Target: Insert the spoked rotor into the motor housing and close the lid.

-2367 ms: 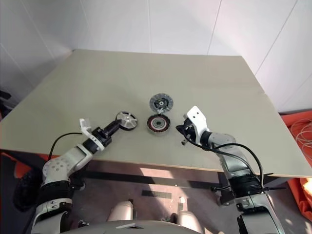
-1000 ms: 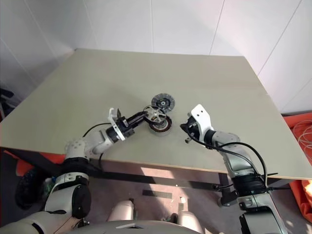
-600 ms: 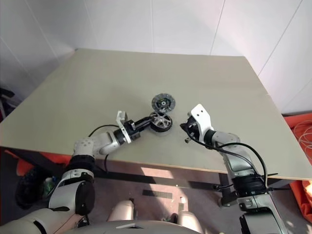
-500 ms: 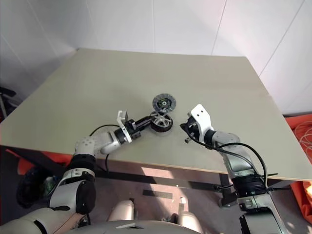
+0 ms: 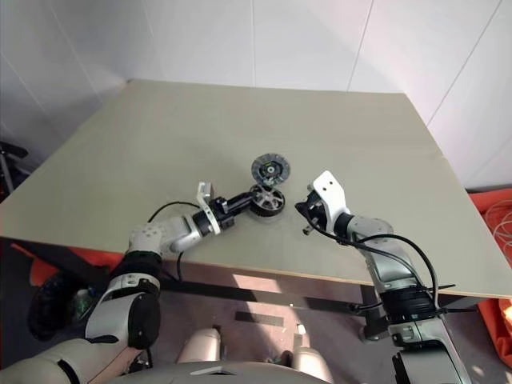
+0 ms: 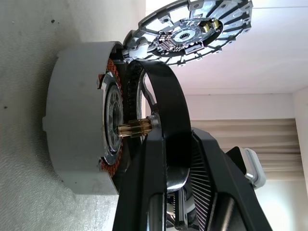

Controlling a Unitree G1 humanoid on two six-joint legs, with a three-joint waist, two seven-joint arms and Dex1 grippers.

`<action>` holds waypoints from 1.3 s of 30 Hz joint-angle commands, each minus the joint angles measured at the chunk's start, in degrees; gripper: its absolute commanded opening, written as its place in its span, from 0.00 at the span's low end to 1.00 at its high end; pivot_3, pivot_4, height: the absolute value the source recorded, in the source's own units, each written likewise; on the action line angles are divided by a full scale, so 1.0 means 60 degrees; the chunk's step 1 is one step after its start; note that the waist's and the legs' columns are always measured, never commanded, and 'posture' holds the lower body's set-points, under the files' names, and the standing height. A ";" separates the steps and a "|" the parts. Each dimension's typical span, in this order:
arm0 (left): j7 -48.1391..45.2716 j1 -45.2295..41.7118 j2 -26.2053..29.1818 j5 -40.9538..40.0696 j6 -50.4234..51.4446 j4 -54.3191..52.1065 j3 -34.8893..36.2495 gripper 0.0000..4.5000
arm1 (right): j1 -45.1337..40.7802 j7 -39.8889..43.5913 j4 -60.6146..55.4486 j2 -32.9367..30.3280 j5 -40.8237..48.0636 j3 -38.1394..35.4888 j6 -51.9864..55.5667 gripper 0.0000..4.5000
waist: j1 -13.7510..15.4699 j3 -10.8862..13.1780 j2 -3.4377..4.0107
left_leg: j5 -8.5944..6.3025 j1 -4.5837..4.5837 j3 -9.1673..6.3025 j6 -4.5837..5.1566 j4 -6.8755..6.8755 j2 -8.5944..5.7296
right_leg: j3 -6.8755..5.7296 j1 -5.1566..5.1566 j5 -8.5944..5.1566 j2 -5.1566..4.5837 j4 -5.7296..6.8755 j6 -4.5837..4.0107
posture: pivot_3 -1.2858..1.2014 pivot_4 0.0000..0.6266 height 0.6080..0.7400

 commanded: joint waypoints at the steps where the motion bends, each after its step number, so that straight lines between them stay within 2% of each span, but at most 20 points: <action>1: -0.0086 -0.0266 0.0022 0.0186 -0.0357 0.0278 0.0271 0.08 | -0.0132 0.0001 -0.0404 0.0001 0.0116 -0.0155 -0.0121 0.00 | 0.0001 0.0000 0.0001 | 0.0000 0.0003 -0.0001 0.0001 0.0000 -0.0002 | 0.0000 0.0003 0.0001 -0.0003 0.0000 0.0001 | 0.52 0.00 1.00; 14: -0.1137 -0.0125 0.0141 0.0888 -0.0518 -0.0090 -0.0087 0.08 | -0.0152 -0.0012 -0.0360 0.0058 0.0095 -0.0140 -0.0203 0.00 | -0.0008 0.0007 0.0012 | 0.0009 0.0015 -0.0003 0.0015 -0.0007 -0.0003 | 0.0001 0.0016 0.0005 -0.0007 -0.0005 0.0003 | 0.52 0.00 1.00; 16: -0.1135 -0.0133 0.0119 0.0915 -0.0494 -0.0078 -0.0073 0.25 | -0.0151 -0.0012 -0.0353 0.0066 0.0088 -0.0138 -0.0223 0.00 | -0.0007 0.0010 0.0014 | 0.0009 0.0012 -0.0001 0.0016 -0.0011 -0.0003 | 0.0001 0.0015 0.0005 -0.0007 -0.0010 0.0003 | 0.52 0.00 1.00; 20: -0.0849 -0.0209 0.0093 0.0942 -0.0192 0.0094 0.0032 0.50 | -0.0138 -0.0030 -0.0368 0.0077 0.0078 -0.0132 -0.0234 0.00 | -0.0007 0.0012 0.0018 | 0.0007 0.0009 -0.0001 0.0019 -0.0014 -0.0005 | 0.0001 0.0012 0.0005 -0.0007 -0.0014 0.0003 | 0.52 0.00 1.00; 29: -0.0862 -0.0180 0.0224 0.0836 0.0258 -0.0153 0.0280 0.50 | -0.0108 -0.0058 -0.0368 0.0094 0.0073 -0.0130 -0.0238 0.00 | -0.0010 0.0015 0.0021 | 0.0004 0.0008 -0.0003 0.0024 -0.0018 -0.0010 | 0.0001 0.0010 0.0005 -0.0013 -0.0019 0.0003 | 0.52 0.00 1.00; 39: -0.0746 0.0349 0.1074 0.0344 0.0487 -0.1719 0.0920 0.50 | -0.0057 -0.0065 -0.0364 0.0113 0.0077 -0.0127 -0.0243 0.00 | -0.0022 0.0021 0.0024 | 0.0000 -0.0057 -0.0003 0.0032 -0.0019 -0.0008 | -0.0007 -0.0052 0.0005 -0.0009 -0.0019 0.0002 | 0.52 0.00 1.00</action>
